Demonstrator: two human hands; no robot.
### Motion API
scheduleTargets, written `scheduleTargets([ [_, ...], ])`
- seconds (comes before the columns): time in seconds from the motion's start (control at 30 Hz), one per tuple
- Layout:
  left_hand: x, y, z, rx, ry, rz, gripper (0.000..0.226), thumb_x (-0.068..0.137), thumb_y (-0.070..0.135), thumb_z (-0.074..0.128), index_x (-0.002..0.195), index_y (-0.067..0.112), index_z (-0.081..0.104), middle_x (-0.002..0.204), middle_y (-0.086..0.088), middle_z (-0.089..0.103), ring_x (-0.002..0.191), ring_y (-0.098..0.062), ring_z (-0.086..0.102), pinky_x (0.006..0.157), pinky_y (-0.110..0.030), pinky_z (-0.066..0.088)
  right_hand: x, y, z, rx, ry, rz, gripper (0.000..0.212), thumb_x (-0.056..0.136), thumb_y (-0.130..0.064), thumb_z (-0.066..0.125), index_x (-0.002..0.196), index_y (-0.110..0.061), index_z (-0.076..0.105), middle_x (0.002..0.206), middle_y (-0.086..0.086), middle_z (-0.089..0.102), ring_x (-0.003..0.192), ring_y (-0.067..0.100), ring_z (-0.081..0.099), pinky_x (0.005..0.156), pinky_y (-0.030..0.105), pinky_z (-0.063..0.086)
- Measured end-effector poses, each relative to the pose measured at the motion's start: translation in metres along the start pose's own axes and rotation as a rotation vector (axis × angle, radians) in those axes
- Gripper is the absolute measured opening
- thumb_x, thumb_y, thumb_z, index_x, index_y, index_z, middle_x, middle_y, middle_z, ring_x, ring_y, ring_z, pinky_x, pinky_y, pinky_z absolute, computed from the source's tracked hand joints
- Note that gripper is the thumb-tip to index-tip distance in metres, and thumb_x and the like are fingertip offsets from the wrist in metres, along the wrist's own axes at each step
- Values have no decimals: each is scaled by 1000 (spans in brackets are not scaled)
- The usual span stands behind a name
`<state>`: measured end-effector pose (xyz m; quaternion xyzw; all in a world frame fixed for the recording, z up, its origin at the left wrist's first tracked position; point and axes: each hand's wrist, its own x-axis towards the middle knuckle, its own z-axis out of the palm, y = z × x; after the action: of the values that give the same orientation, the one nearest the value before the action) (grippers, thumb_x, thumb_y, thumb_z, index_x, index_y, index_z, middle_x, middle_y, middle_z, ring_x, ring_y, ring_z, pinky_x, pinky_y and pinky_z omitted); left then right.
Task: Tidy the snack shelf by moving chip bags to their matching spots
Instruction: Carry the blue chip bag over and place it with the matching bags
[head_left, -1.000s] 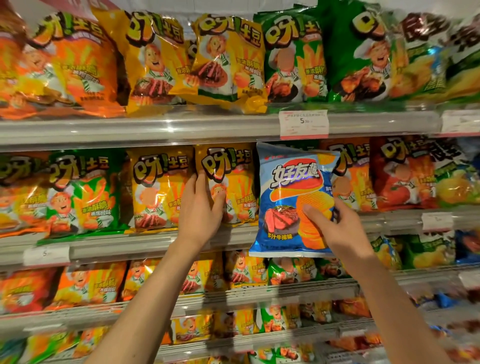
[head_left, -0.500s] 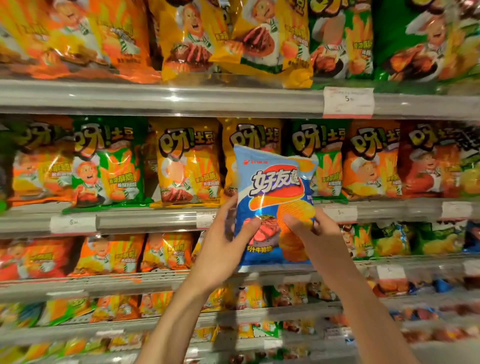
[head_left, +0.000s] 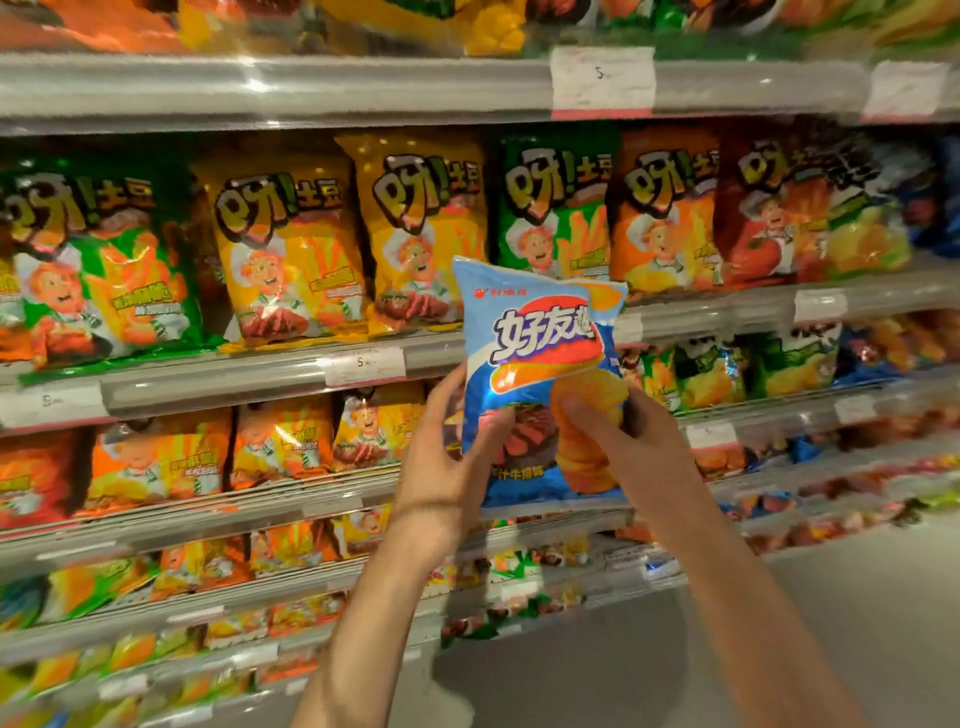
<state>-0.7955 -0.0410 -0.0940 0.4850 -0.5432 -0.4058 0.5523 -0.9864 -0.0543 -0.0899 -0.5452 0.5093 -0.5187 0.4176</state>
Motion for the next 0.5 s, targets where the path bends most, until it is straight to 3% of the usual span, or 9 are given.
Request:
scheduleTargets([
  [0.1, -6, 4, 49, 18, -16, 5, 44, 95, 25, 69, 126, 50, 52, 116, 27, 67, 96, 10, 67, 71, -10, 53, -4, 7, -51, 42, 0, -14, 26, 86, -43, 70, 102, -23, 68, 71, -18, 70, 68, 3, 68, 61, 17, 50],
  [0.2, -15, 11, 117, 45, -70, 26, 42, 96, 26, 68, 125, 51, 51, 106, 39, 68, 100, 14, 66, 76, -9, 52, -6, 22, -120, 19, 32, 8, 4, 96, -28, 68, 98, -27, 65, 67, -23, 69, 65, -2, 66, 56, 12, 48],
  [0.3, -20, 18, 193, 58, -123, 33, 41, 96, 31, 68, 124, 55, 50, 112, 35, 65, 101, 12, 65, 77, -9, 53, -9, 32, -197, -2, 95, 25, 8, 95, -31, 69, 103, -28, 67, 73, -23, 71, 70, 0, 68, 63, 21, 52],
  [0.4, -19, 27, 265, 26, -198, 29, 41, 95, 37, 68, 127, 54, 49, 117, 27, 67, 105, 4, 68, 87, -22, 59, -14, 34, -268, 33, 192, 54, 24, 88, -40, 75, 107, -26, 70, 89, -11, 77, 82, 8, 74, 72, 31, 58],
  [0.5, -14, 36, 330, 5, -293, 29, 42, 93, 42, 66, 127, 55, 48, 107, 38, 68, 101, 5, 69, 89, -27, 60, -17, 32, -330, 28, 265, 59, 27, 86, -43, 76, 107, -27, 72, 96, -6, 78, 88, 13, 75, 77, 35, 61],
])
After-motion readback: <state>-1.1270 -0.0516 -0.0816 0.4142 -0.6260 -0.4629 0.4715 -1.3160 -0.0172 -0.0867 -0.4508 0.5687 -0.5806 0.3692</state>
